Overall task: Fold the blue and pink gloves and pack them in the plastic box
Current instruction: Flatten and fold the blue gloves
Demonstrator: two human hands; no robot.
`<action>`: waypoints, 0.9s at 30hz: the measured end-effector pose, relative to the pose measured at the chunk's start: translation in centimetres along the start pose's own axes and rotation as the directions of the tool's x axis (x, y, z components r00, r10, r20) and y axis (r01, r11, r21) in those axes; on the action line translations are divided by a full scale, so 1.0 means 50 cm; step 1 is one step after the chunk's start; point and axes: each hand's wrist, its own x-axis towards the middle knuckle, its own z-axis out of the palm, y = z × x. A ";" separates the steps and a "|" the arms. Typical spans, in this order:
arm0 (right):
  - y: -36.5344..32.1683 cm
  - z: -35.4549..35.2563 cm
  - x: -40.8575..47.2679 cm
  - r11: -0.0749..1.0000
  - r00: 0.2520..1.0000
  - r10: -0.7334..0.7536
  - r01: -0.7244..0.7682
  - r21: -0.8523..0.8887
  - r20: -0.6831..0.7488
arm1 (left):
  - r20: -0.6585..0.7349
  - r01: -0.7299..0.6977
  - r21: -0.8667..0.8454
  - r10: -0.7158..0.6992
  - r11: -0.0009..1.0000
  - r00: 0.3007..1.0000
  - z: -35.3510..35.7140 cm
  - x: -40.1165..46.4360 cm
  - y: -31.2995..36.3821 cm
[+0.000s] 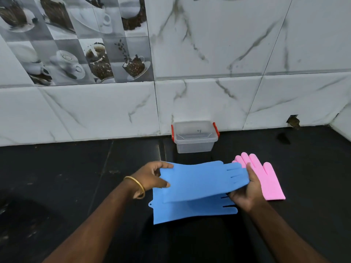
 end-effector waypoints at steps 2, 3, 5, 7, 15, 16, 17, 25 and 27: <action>0.002 -0.015 -0.005 0.996 0.999 0.018 -0.020 -0.086 -0.028 | -0.028 0.010 -0.002 -0.010 1.000 1.000 0.007 -0.006 -0.035; 0.002 -0.023 -0.002 0.991 0.999 0.014 -0.020 -0.134 -0.049 | -0.034 0.020 -0.001 -0.020 1.000 0.999 0.011 -0.009 -0.051; 0.010 -0.024 -0.009 0.981 0.998 0.018 -0.030 -0.192 -0.066 | -0.031 0.038 -0.001 -0.038 0.999 0.999 0.018 -0.013 -0.082; 0.018 -0.032 -0.006 0.973 0.996 0.021 -0.040 -0.228 -0.086 | -0.037 0.058 -0.006 -0.058 0.998 0.998 0.023 -0.014 -0.107; 0.044 -0.056 -0.011 0.967 0.988 0.030 -0.068 -0.247 -0.154 | -0.036 0.049 0.023 -0.048 0.999 0.998 0.026 0.005 -0.161; 0.046 -0.059 -0.011 0.963 0.988 0.031 -0.070 -0.259 -0.154 | -0.036 0.051 0.033 -0.050 0.998 0.998 0.024 0.008 -0.166; 0.048 -0.062 -0.009 0.957 0.988 0.031 -0.073 -0.282 -0.152 | -0.037 0.056 0.042 -0.055 0.998 0.998 0.023 0.010 -0.171; 0.045 -0.080 0.005 0.815 0.989 -0.033 -0.056 -0.577 -0.142 | -0.060 0.096 0.072 -0.091 0.993 0.994 0.020 0.015 -0.202; 0.037 -0.086 0.005 0.754 0.992 -0.076 -0.009 -0.656 -0.100 | -0.077 0.095 0.099 -0.088 0.990 0.993 0.020 0.017 -0.205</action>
